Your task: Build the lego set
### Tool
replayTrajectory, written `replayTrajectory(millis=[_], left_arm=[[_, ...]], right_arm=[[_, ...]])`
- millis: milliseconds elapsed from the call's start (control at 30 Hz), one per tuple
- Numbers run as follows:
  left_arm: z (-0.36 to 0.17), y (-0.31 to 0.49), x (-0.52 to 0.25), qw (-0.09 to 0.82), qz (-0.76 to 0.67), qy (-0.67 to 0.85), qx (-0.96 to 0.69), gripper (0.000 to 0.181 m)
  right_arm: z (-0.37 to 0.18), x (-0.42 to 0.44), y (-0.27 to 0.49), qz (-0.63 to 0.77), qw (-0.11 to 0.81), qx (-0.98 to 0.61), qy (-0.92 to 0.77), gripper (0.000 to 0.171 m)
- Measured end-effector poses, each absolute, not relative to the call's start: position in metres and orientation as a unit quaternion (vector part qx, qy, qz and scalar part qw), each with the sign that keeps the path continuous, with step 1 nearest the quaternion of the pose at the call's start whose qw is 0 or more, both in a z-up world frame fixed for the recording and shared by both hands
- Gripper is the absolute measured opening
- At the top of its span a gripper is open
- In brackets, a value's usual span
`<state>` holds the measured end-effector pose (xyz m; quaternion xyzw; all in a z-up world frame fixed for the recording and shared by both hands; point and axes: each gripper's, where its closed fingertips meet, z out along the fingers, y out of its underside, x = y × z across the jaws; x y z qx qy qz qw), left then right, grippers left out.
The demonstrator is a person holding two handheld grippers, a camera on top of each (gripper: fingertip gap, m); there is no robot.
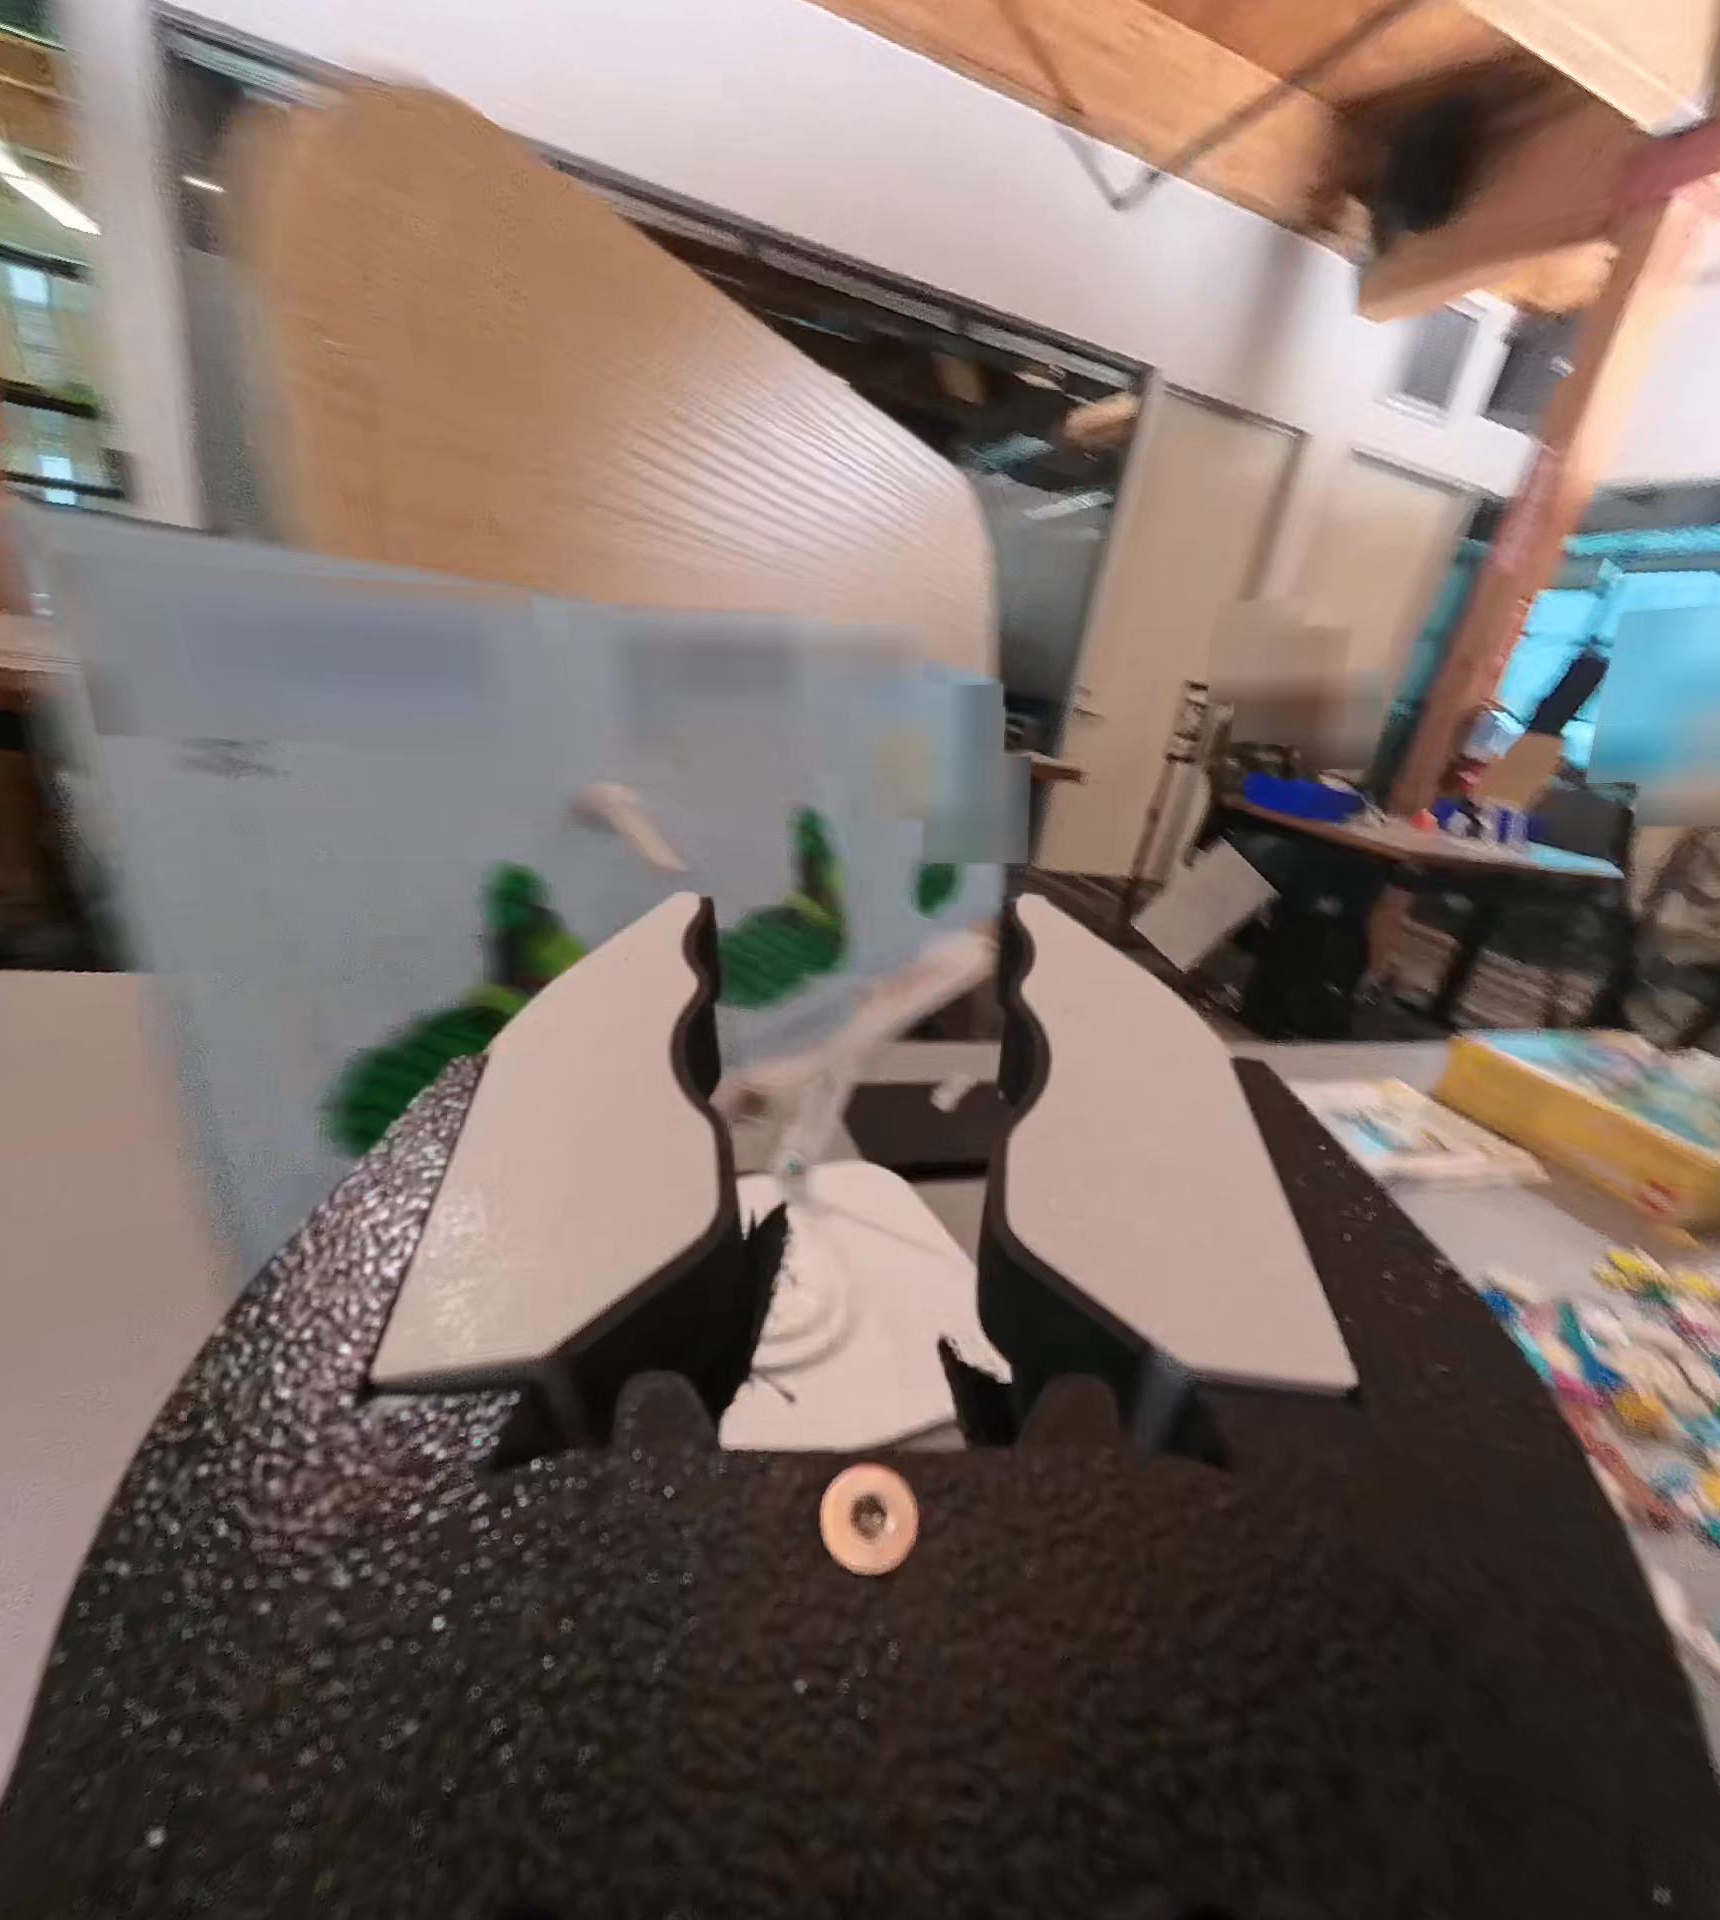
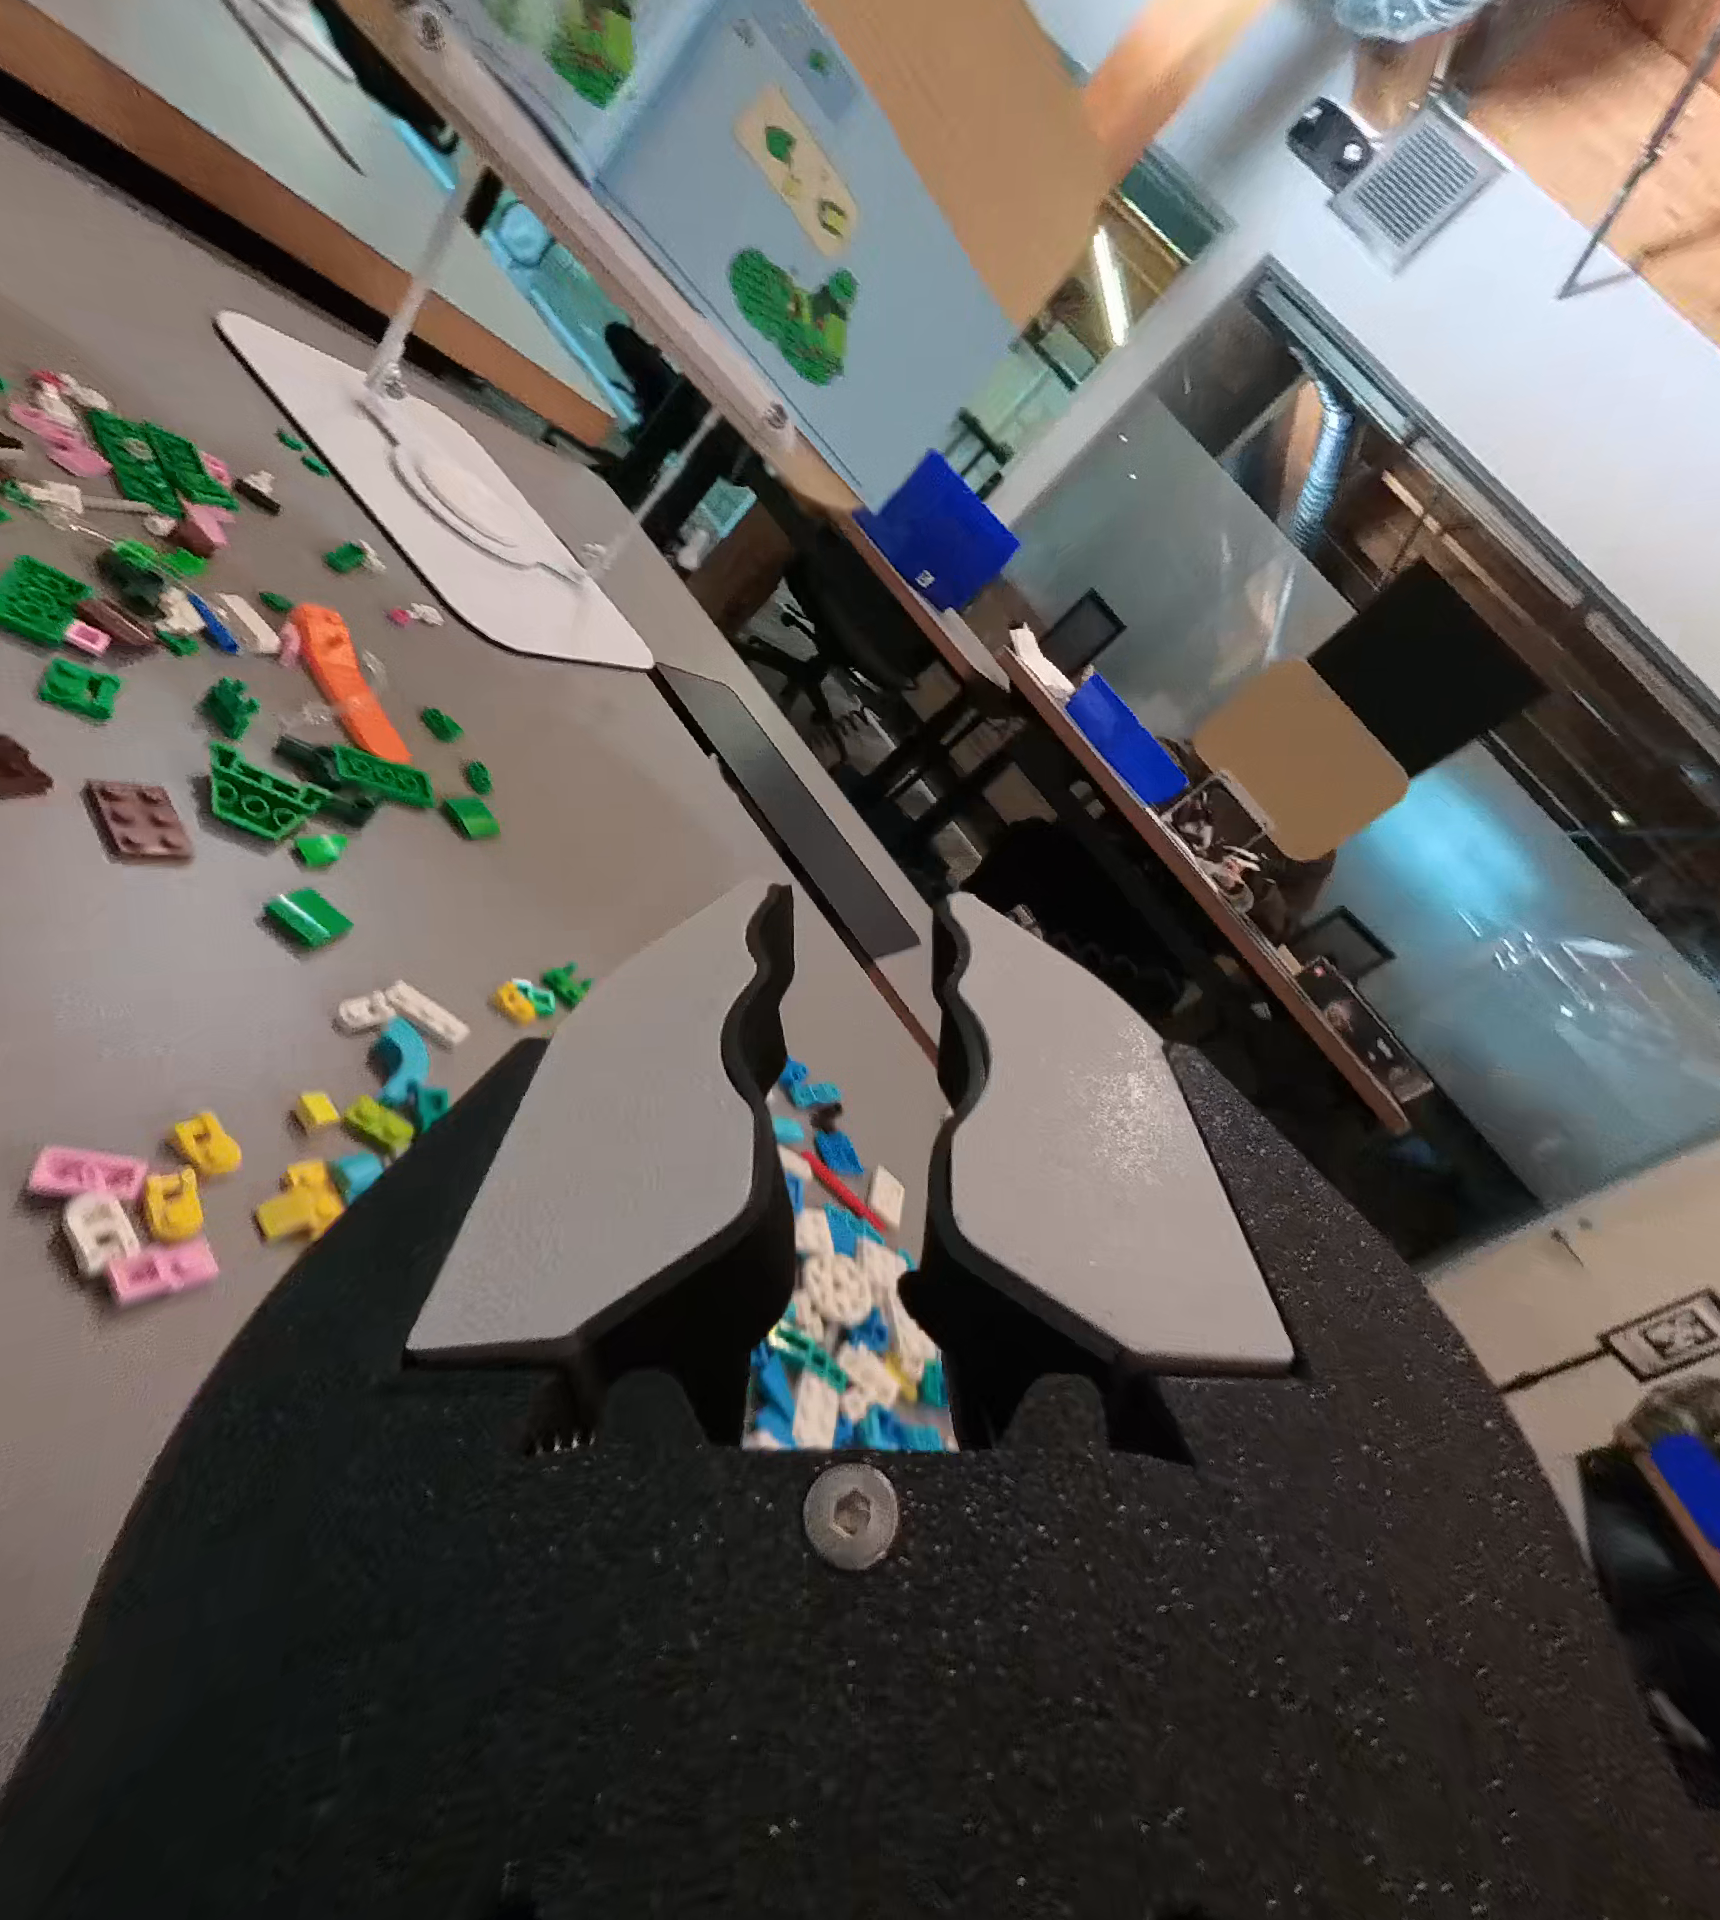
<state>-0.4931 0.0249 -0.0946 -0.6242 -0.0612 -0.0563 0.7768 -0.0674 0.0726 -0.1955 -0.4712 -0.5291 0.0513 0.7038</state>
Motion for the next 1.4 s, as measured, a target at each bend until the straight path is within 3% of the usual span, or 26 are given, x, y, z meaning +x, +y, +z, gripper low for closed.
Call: replayTrajectory(millis=[267,467,600,833,1100,1233,1400], left_arm=[[-0.208,0.036,-0.302,0.712,-0.039,0.174,-0.679,0.061],[-0.217,0.021,-0.255,0.730,-0.084,0.216,-0.643,0.060],[-0.228,0.012,-0.238,0.723,-0.080,0.278,-0.628,0.055],[-0.246,0.003,-0.209,0.690,-0.120,0.341,-0.627,0.051],[-0.257,-0.005,-0.193,0.661,-0.137,0.385,-0.629,0.050],[-0.261,-0.022,-0.170,0.642,-0.164,0.427,-0.615,0.050],[-0.263,-0.037,-0.147,0.634,-0.161,0.464,-0.597,0.049]], right_arm=[[-0.214,0.003,0.124,0.065,0.727,-0.562,-0.390,0.029],[-0.219,0.005,0.112,0.187,0.698,-0.564,-0.400,0.029],[-0.237,-0.009,0.090,0.242,0.627,-0.551,-0.494,0.026],[-0.284,-0.026,0.022,0.338,0.410,-0.546,-0.648,0.026],[-0.293,-0.021,-0.042,0.374,0.341,-0.556,-0.659,0.032],[-0.297,-0.015,-0.061,0.373,0.349,-0.575,-0.640,0.050],[-0.317,-0.013,-0.076,0.324,0.325,-0.596,-0.659,0.089]])
